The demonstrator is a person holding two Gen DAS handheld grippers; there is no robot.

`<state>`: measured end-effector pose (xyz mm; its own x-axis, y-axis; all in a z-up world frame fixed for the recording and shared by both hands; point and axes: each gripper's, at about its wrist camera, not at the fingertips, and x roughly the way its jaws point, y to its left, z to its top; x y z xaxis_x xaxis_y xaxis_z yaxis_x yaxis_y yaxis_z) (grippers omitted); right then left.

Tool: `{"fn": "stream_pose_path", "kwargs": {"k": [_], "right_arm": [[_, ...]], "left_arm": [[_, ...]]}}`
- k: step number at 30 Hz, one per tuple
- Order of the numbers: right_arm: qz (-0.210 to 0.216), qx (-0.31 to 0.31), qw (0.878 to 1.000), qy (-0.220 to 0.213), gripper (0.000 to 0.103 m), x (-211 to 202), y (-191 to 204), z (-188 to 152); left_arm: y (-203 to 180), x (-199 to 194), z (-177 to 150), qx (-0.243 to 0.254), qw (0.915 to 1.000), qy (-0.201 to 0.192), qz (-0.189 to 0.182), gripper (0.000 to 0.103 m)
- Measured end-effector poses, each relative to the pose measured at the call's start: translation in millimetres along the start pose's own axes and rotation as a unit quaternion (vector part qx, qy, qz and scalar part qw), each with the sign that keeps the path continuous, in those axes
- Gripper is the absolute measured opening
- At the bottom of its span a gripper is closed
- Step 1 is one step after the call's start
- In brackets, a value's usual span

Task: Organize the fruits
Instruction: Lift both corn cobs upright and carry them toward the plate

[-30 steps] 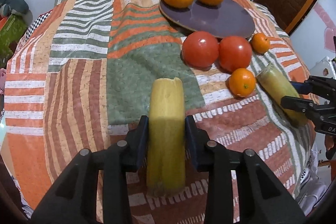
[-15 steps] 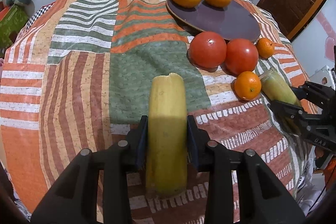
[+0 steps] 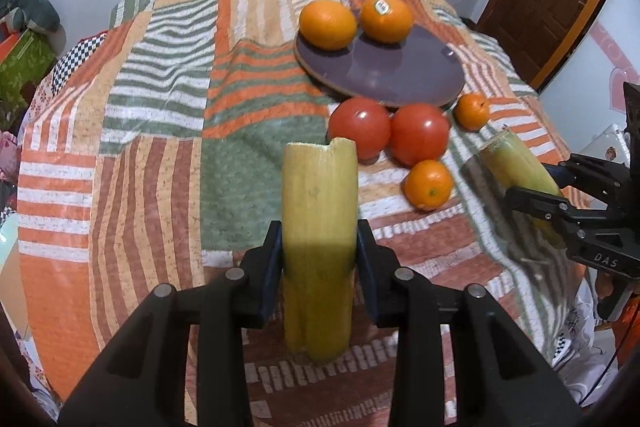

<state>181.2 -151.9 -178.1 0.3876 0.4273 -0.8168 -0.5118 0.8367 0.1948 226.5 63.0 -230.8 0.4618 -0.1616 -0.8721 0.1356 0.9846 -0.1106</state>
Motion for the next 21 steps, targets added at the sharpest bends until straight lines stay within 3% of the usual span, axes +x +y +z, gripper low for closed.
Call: {"fn": "stream_pose_path", "kwargs": {"k": [21], "right_arm": [[-0.015, 0.014, 0.997, -0.072, 0.035, -40, -18, 33]], "left_arm": [[-28, -25, 43, 0.013, 0.9983, -0.053, -0.019, 0.034]]}}
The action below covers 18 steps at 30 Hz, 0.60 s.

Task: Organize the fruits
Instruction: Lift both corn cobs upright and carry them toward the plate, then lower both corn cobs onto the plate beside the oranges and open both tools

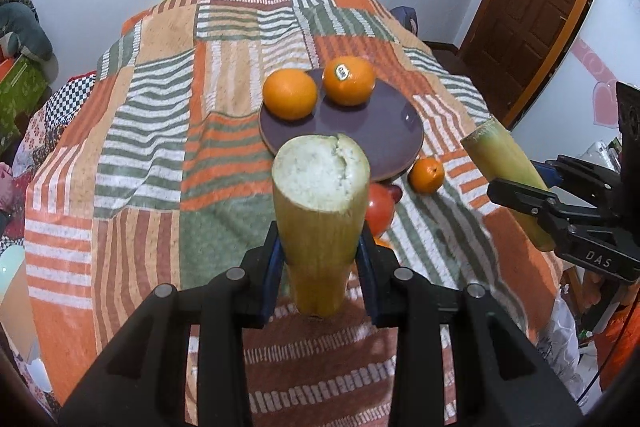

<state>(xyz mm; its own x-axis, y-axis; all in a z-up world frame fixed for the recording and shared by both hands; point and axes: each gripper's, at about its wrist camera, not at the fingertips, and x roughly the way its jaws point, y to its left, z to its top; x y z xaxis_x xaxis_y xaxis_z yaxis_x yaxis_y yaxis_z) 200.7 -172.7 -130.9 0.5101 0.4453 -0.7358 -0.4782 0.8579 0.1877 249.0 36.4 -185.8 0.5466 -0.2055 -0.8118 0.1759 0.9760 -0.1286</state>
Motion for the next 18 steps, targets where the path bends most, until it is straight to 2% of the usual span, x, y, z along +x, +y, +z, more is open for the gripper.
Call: {"fn": "stream_pose_path", "kwargs": {"k": [18], "right_arm": [[-0.004, -0.003, 1.000, -0.023, 0.035, 15, -17, 33]], "left_arm": [[-8, 20, 53, 0.014, 0.9997, -0.017, -0.014, 0.034]]}}
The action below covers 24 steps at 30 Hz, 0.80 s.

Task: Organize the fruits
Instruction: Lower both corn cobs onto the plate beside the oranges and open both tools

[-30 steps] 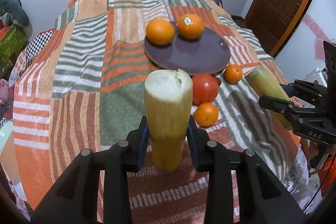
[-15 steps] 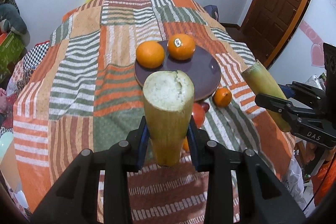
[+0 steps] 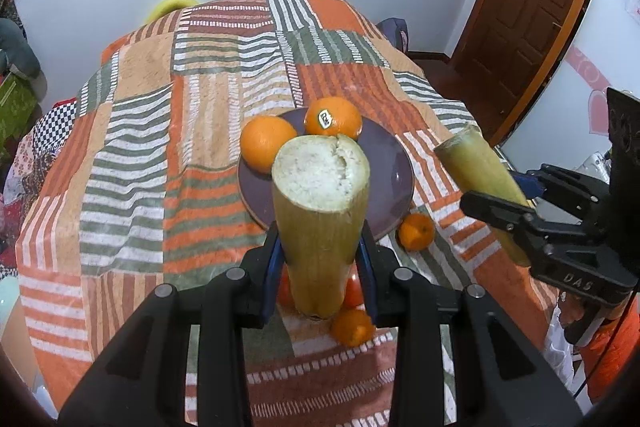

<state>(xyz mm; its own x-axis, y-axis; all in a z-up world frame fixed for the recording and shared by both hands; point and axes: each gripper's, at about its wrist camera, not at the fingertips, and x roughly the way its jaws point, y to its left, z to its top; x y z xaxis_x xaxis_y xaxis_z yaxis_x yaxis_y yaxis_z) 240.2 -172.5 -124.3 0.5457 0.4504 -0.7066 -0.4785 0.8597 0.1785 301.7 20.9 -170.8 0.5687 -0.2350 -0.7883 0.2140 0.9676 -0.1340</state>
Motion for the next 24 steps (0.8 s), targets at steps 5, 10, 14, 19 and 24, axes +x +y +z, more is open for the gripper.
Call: {"fn": "stream_pose_path", "kwargs": {"k": [5, 10, 14, 19, 24], "right_arm": [[-0.004, 0.011, 1.000, 0.004, 0.035, 11, -10, 5], [-0.011, 0.025, 1.000, 0.003, 0.035, 18, -22, 12], [-0.021, 0.033, 0.999, 0.001, 0.035, 23, -33, 18], [-0.025, 0.036, 0.999, -0.001, 0.035, 29, -40, 24], [-0.025, 0.039, 0.999, 0.007, 0.035, 39, -46, 26]], "left_arm": [[-3, 11, 13, 0.010, 1.0000, 0.001, 0.000, 0.034], [-6, 27, 25, 0.020, 0.9998, 0.006, -0.001, 0.034], [-6, 45, 32, 0.021, 0.9996, 0.018, -0.009, 0.034], [-7, 61, 36, 0.018, 0.9992, 0.029, -0.021, 0.034], [-7, 74, 39, 0.021, 0.9986, 0.039, -0.028, 0.034]]}}
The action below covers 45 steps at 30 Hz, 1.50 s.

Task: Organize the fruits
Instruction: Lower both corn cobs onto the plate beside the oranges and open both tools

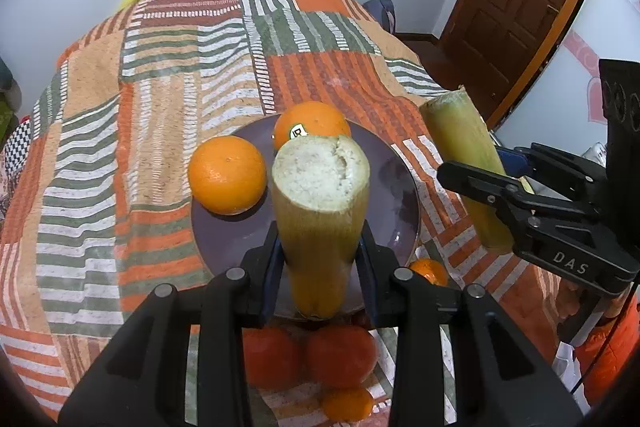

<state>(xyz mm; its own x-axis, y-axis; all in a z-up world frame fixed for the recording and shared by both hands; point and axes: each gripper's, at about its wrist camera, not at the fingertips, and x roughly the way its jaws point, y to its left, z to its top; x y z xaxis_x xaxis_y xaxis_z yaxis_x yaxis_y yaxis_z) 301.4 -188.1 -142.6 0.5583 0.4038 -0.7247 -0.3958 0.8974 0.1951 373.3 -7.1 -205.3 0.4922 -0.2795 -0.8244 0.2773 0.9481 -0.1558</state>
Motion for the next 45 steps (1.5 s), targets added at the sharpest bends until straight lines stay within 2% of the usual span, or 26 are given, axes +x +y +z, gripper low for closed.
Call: {"fn": "stream_pose_path", "kwargs": {"k": [14, 29, 38, 45], "right_arm": [[0.011, 0.008, 1.000, 0.014, 0.034, 27, -6, 8], [0.017, 0.036, 0.999, 0.032, 0.034, 59, -14, 21], [0.029, 0.054, 0.997, 0.038, 0.034, 69, -18, 18], [0.033, 0.066, 0.996, 0.048, 0.038, 71, -22, 15]], "left_arm": [[7, 26, 8, -0.010, 0.9999, 0.011, -0.009, 0.034], [26, 52, 16, -0.034, 0.9992, 0.020, 0.009, 0.034], [25, 53, 13, -0.027, 0.9994, 0.016, 0.013, 0.034], [24, 53, 12, -0.024, 0.9994, 0.015, 0.022, 0.034]]}}
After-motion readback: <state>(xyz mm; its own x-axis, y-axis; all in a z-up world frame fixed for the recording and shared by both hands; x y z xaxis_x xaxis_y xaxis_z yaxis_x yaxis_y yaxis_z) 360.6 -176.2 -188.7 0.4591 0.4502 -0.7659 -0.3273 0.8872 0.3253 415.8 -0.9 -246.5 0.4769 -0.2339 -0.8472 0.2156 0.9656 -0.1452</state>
